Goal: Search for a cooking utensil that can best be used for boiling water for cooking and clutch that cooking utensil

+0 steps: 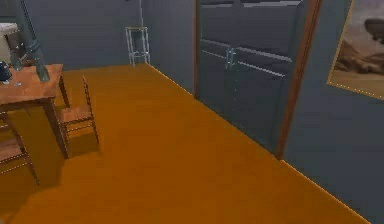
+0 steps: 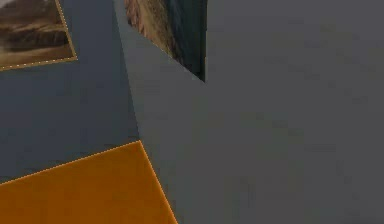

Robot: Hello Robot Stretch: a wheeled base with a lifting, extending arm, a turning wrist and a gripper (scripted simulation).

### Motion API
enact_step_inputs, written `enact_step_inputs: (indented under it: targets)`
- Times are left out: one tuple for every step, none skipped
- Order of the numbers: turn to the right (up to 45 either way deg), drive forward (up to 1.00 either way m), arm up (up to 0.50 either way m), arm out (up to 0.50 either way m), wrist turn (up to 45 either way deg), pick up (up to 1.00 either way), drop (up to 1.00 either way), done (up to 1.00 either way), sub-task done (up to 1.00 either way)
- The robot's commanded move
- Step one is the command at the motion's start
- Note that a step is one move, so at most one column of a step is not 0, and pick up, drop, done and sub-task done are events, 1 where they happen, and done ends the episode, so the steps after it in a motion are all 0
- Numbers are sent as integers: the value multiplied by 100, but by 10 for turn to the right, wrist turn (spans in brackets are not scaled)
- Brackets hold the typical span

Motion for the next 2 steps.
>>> enact_step_inputs:
  targets:
    - [30, 0, 0, 0, 0, 0, 0, 0, 0]
    - [0, 35, 0, 0, 0, 0, 0, 0, 0]
